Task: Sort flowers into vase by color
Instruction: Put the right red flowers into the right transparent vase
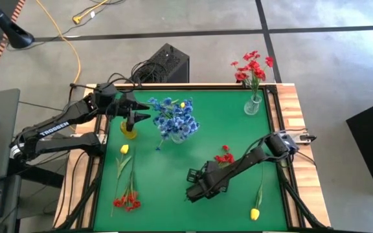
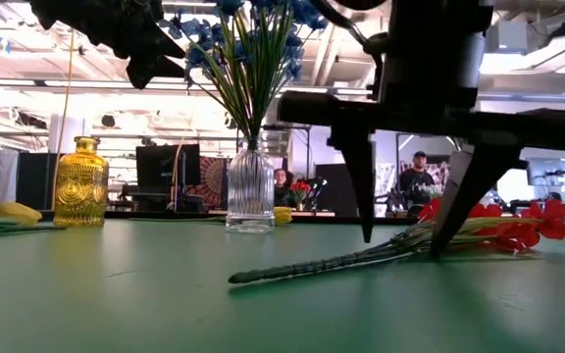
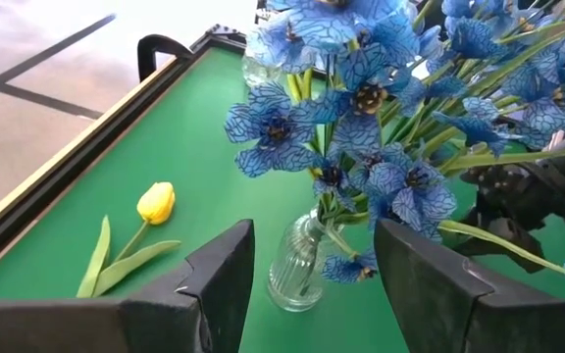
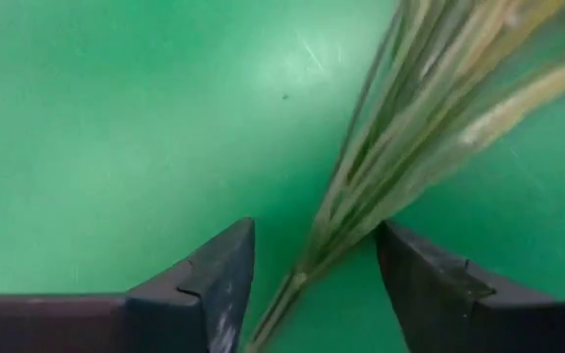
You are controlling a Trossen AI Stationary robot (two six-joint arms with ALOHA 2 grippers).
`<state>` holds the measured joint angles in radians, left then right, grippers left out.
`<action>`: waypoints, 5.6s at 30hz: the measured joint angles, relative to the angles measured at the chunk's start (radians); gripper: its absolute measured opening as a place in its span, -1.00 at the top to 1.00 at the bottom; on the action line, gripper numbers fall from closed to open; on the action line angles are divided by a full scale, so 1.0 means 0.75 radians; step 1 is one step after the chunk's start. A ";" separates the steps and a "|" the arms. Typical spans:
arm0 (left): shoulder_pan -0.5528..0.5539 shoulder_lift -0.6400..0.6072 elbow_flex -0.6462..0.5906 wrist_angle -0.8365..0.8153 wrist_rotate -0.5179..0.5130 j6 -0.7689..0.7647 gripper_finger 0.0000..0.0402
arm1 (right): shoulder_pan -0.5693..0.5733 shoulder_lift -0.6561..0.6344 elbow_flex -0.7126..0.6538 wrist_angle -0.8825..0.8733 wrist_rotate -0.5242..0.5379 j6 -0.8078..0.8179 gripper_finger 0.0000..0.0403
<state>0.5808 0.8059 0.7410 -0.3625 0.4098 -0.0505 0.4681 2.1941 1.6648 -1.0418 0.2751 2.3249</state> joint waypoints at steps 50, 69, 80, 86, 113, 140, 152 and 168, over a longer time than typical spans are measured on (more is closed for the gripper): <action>0.000 0.000 0.000 0.022 -0.043 -0.034 0.01 | 0.025 -0.926 -0.144 -0.709 1.371 -1.275 0.82; 0.000 0.000 0.000 0.022 -0.204 -0.054 0.01 | 0.004 -1.613 -0.821 -0.682 1.721 -1.065 0.82; 0.001 0.000 0.000 0.068 -0.289 -0.018 0.01 | -0.135 -1.806 -1.124 -0.624 1.726 -0.893 0.82; 0.001 0.001 0.000 0.112 -0.290 -0.014 0.01 | -0.378 -1.877 -1.211 -0.586 1.726 -0.889 0.82; 0.001 0.001 0.000 0.128 -0.323 0.002 0.01 | -0.440 -1.976 -1.212 -0.584 1.640 -1.047 0.82; 0.001 0.001 0.000 0.202 -0.322 -0.019 0.01 | -0.689 -1.916 -1.335 -0.166 1.732 -1.144 0.82; 0.000 0.001 0.000 0.203 -0.351 0.005 0.01 | -0.694 -1.930 -1.130 -0.122 1.617 -1.539 0.82; 0.000 0.017 0.000 0.201 -0.368 0.043 0.01 | -0.883 -2.305 -1.244 0.456 0.887 -2.384 0.82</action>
<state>0.5808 0.8188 0.7410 -0.2121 0.1341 -0.0182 -0.1944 0.4650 0.7318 -0.6999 0.9403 0.5370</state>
